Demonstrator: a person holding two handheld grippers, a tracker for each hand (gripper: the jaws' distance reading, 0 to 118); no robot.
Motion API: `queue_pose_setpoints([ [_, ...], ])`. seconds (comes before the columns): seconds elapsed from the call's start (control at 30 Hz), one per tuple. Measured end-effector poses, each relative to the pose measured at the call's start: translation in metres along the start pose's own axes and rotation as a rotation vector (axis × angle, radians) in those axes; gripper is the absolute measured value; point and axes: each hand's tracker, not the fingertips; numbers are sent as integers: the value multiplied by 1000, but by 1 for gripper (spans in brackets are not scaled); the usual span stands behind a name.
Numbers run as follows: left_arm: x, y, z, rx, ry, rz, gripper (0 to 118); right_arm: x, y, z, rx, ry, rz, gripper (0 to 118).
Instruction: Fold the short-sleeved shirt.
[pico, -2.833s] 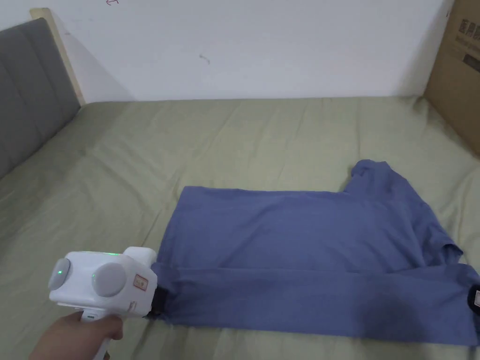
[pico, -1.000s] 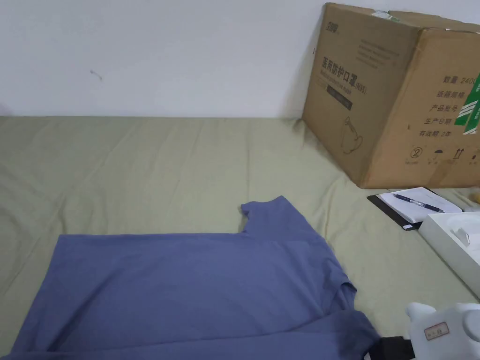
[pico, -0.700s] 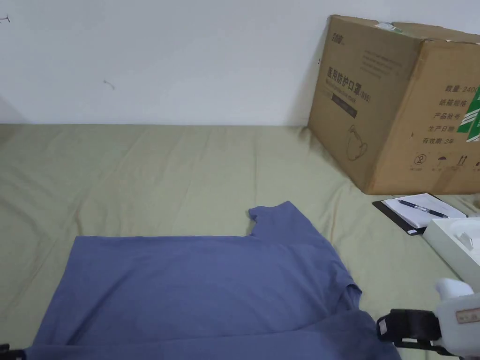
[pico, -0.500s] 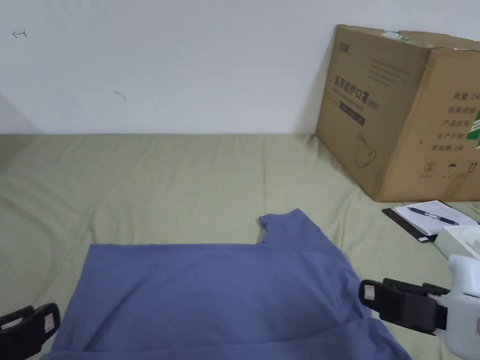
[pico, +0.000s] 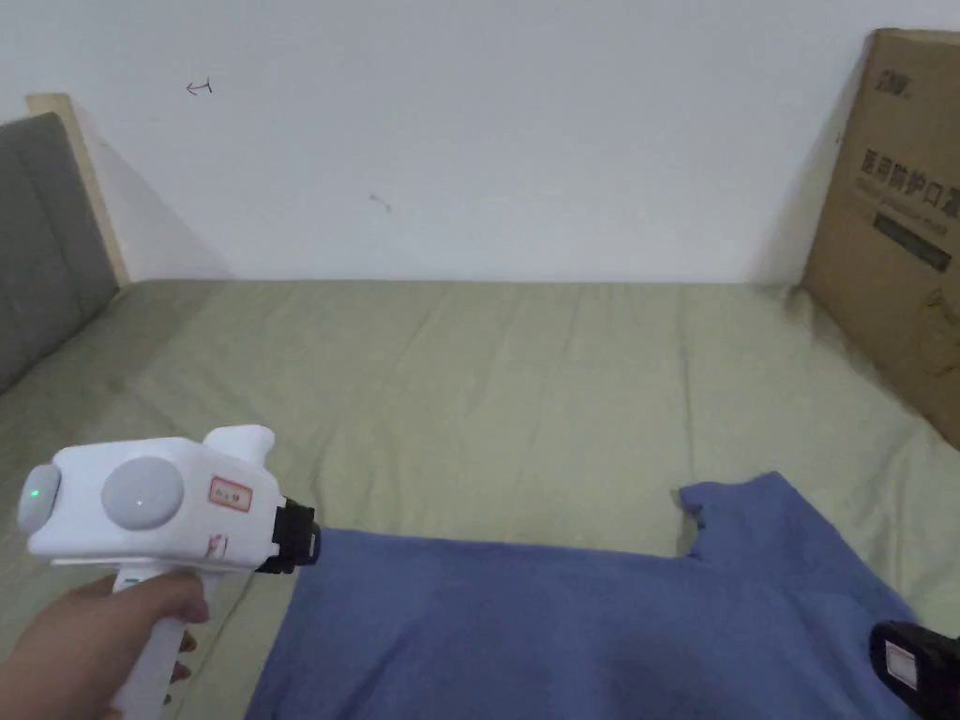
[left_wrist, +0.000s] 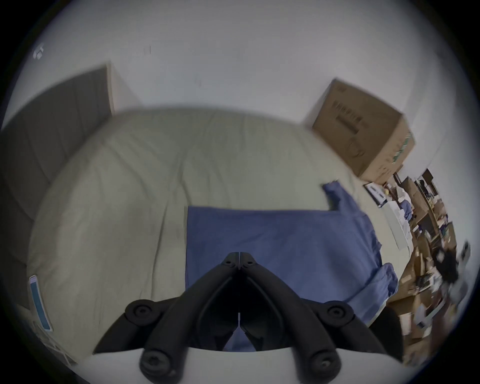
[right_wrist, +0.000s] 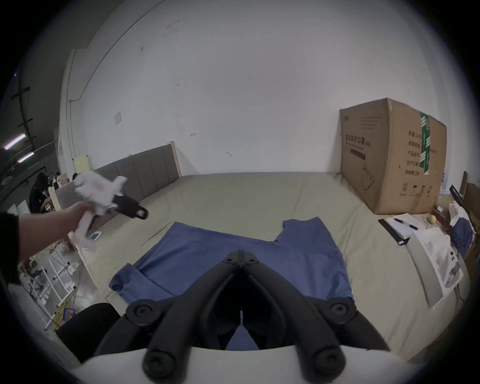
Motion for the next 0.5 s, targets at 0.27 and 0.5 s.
queue_pose_setpoints([
  [0.27,-36,52,-116,-115,135,-39,113,29,-15,-50,-82,49,-97,0],
  [0.5,-18,40,-144,-167,109,-83,99,35,-36,-77,-169,39,-112,0],
])
